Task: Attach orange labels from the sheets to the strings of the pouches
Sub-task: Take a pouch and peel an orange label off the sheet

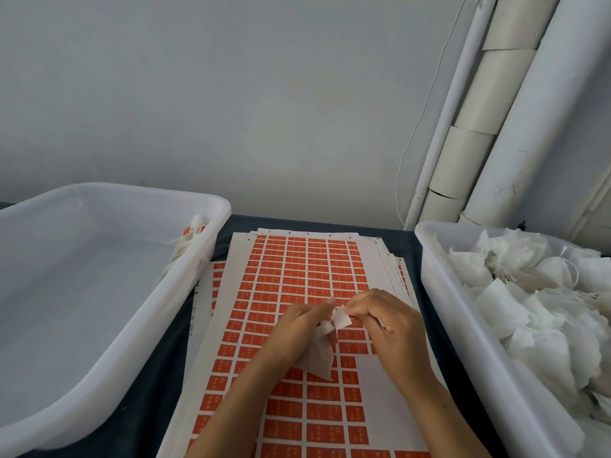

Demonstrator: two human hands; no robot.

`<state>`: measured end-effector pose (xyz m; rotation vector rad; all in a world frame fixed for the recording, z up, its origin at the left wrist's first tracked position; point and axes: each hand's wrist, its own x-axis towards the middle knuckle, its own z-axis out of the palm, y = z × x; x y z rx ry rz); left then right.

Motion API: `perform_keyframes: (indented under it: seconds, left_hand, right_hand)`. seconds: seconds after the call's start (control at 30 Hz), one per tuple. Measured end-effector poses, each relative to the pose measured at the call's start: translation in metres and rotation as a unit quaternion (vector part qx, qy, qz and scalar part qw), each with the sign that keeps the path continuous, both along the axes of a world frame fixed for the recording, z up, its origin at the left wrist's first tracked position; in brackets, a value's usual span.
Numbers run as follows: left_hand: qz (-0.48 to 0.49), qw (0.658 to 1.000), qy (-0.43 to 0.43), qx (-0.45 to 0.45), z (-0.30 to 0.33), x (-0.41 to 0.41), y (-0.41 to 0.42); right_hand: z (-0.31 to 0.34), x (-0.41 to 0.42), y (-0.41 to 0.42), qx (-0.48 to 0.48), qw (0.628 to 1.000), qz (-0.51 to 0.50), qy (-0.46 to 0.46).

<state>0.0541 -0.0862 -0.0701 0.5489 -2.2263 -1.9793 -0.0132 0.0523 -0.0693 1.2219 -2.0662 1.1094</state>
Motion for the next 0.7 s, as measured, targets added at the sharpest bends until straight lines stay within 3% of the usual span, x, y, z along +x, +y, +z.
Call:
perform_keyframes:
  seconds: [0.3, 0.7]
  left_hand:
    - [0.001, 0.999, 0.026, 0.048, 0.0038, 0.0017, -0.0039]
    - [0.034, 0.998, 0.046, -0.006, -0.0039, -0.0046, -0.0033]
  right_hand:
    - [-0.0037, -0.0035, 0.0023, 0.008, 1.0, -0.03, 0.002]
    - [-0.0066, -0.0073, 0.0003, 0.05, 0.998, -0.029, 0.002]
